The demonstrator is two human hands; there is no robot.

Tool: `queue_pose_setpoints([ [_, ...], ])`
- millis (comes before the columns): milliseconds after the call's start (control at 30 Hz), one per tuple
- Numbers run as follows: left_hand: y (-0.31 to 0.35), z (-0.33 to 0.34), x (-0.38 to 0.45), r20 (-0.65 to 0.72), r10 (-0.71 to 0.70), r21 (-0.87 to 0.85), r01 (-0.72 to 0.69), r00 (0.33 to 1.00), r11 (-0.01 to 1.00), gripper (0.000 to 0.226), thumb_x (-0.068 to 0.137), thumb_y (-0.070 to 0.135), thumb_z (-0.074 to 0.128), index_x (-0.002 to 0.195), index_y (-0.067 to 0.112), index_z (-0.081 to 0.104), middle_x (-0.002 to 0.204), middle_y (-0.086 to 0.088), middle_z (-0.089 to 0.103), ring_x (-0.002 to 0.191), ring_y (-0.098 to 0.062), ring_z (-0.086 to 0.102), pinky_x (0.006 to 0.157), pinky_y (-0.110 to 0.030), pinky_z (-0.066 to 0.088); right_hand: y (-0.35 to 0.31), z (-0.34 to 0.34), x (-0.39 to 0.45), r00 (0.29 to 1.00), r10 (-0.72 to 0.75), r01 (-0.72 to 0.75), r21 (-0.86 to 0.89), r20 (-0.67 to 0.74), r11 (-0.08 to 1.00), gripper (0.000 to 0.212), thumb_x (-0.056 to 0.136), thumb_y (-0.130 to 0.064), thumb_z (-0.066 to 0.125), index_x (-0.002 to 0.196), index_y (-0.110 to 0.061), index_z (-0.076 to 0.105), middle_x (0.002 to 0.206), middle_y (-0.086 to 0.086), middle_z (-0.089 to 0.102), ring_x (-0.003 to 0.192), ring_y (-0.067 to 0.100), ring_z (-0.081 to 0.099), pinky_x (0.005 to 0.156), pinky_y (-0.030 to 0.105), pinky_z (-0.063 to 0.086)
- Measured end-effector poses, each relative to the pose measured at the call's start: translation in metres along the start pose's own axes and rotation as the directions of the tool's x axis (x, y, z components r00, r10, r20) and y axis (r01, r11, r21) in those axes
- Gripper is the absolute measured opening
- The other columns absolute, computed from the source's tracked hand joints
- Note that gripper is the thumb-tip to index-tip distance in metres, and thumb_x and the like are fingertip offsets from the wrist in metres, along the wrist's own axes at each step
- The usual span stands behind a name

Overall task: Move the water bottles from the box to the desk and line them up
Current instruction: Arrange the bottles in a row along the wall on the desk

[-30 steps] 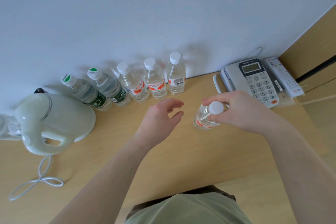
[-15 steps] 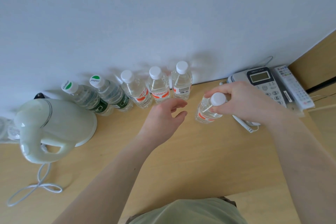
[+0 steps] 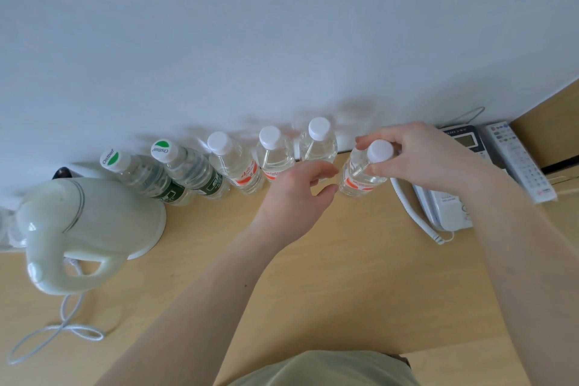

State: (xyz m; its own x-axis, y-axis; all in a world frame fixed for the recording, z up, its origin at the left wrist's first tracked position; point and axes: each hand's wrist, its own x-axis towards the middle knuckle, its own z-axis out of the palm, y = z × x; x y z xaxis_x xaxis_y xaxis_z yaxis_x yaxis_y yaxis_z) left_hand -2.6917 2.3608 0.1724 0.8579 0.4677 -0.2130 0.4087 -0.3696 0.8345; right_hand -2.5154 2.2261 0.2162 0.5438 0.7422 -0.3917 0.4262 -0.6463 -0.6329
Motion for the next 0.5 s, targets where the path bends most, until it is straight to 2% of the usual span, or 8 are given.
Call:
queue_pose_setpoints([
  [167, -0.007, 0.001, 0.000, 0.001, -0.011, -0.006, 0.011, 1.000, 1.000, 0.027, 0.094, 0.017, 0.071, 0.120, 0.022, 0.070, 0.117, 0.011, 0.070, 0.113, -0.006, 0.064, 0.106, -0.025, 0.048, -0.003, -0.005, 0.018, 1.000, -0.027, 0.027, -0.023, -0.001, 0.999, 0.042, 0.082, -0.021, 0.077, 0.121, -0.036, 0.070, 0.121, -0.017, 0.067, 0.112, 0.008, 0.061, 0.099, 0.034, 0.048],
  [300, -0.011, -0.001, -0.001, -0.007, -0.016, -0.003, 0.016, 1.000, 1.000, 0.026, 0.093, 0.017, 0.071, 0.119, 0.022, 0.070, 0.115, 0.011, 0.071, 0.111, -0.007, 0.064, 0.105, -0.027, 0.049, -0.007, -0.008, 0.029, 0.999, -0.049, 0.049, -0.022, 0.006, 0.999, 0.039, 0.082, -0.020, 0.078, 0.117, -0.036, 0.071, 0.124, -0.019, 0.067, 0.116, 0.010, 0.061, 0.104, 0.038, 0.047],
  [500, -0.018, -0.004, -0.006, -0.010, -0.038, -0.004, 0.038, 0.999, 0.999, 0.026, 0.093, 0.018, 0.071, 0.119, 0.023, 0.070, 0.114, 0.013, 0.070, 0.111, -0.009, 0.064, 0.104, -0.027, 0.049, -0.014, -0.007, 0.040, 0.996, -0.087, 0.087, -0.006, 0.005, 0.996, 0.041, 0.084, -0.012, 0.076, 0.121, -0.030, 0.070, 0.127, -0.021, 0.064, 0.119, 0.004, 0.057, 0.100, 0.027, 0.043],
])
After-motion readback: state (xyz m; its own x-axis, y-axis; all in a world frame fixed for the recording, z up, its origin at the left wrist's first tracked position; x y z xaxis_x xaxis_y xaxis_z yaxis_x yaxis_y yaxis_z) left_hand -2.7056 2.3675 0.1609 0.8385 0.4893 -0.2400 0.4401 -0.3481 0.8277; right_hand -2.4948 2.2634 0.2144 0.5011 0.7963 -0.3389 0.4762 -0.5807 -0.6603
